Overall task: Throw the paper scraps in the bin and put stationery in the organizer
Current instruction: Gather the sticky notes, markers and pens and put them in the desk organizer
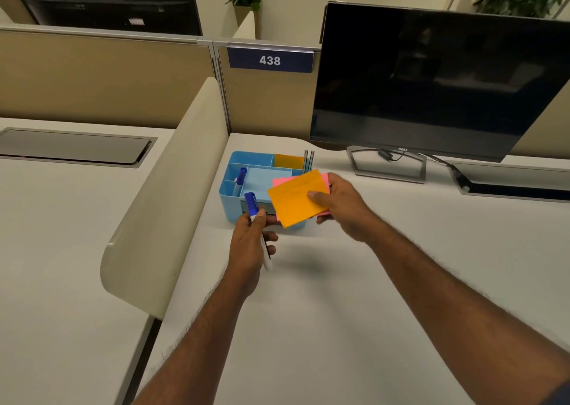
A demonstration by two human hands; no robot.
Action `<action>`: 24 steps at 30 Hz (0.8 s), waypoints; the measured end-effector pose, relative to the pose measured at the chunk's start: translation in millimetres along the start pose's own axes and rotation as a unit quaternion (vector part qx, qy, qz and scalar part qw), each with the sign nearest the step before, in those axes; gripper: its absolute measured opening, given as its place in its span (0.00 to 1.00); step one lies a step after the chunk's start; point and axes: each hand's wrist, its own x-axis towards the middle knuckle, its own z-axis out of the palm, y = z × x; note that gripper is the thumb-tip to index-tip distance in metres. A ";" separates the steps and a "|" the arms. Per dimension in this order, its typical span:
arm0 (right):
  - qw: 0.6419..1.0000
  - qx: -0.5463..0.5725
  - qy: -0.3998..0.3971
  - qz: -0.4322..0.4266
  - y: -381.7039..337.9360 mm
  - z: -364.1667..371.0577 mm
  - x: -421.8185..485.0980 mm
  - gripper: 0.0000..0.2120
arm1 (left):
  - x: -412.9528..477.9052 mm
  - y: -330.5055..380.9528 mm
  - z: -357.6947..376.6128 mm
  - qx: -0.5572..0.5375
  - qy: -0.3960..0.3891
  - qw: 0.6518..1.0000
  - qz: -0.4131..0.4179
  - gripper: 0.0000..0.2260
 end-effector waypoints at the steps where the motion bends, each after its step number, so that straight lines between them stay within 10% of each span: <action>1: 1.000 -0.011 0.012 -0.018 -7.2 -4.3 8.1 0.16 | 0.9 0.2 -1.1 -0.010 -0.005 1.000 -0.002 0.15; 7: 0.961 -0.201 0.045 -0.186 -64.0 -23.1 67.7 0.10 | 4.6 -2.7 -0.4 -0.011 -0.024 1.000 0.002 0.14; 15: 0.811 -0.514 0.047 -0.275 -85.5 -14.0 124.9 0.09 | 8.7 -7.2 2.1 0.016 -0.026 1.000 0.007 0.15; 24: 0.807 -0.534 -0.012 -0.252 -71.8 -13.6 140.6 0.11 | 13.3 -6.5 -2.5 0.018 -0.023 0.999 0.021 0.11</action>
